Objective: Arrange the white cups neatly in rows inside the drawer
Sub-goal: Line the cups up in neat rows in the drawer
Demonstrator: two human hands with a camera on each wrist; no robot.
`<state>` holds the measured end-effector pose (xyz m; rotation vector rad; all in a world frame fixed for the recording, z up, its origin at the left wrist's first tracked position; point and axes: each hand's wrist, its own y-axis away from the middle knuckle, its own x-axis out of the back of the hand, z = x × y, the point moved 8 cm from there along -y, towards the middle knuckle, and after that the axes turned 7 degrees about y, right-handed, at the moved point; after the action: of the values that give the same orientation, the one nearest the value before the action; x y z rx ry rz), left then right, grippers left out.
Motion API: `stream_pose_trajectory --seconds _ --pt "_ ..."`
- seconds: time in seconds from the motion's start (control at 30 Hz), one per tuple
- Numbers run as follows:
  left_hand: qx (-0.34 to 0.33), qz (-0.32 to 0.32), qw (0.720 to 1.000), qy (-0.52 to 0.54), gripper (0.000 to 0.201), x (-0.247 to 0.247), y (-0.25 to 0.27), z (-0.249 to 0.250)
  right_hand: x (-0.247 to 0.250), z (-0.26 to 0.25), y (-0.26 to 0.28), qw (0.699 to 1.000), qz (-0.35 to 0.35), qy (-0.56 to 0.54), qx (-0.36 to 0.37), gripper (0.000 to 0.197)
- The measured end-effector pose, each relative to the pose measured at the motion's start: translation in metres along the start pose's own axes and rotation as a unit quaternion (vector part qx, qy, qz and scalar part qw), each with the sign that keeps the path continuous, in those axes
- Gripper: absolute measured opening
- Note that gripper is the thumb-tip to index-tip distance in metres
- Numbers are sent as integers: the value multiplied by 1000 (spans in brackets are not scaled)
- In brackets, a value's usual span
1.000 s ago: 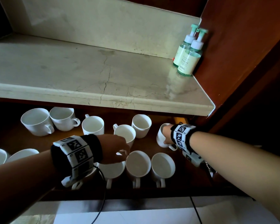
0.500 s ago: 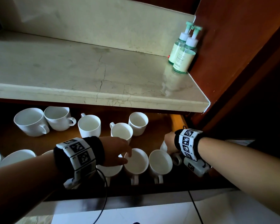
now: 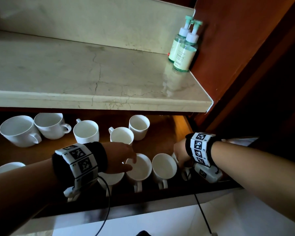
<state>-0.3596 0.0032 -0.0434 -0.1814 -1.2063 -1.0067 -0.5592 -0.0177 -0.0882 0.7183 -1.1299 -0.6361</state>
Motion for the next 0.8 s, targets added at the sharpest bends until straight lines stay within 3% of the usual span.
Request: stream_pose_trajectory --seconds 0.17,0.23,0.3,0.6,0.8 --pt "1 -5 1000 -3 33 0 -2 0 -7 -9 6 990 -48 133 -12 45" --pt "3 -10 1000 -10 35 0 -3 2 -8 -14 9 985 -60 161 4 42" --pt "3 -11 1000 -14 35 0 -4 4 -16 -16 13 976 -83 199 32 27" --pt "-8 -11 1000 -28 34 15 -14 21 -13 -11 10 989 -85 100 71 25" --pt "-15 -37 996 -81 39 19 -49 45 -12 -10 1 994 -48 88 43 22"
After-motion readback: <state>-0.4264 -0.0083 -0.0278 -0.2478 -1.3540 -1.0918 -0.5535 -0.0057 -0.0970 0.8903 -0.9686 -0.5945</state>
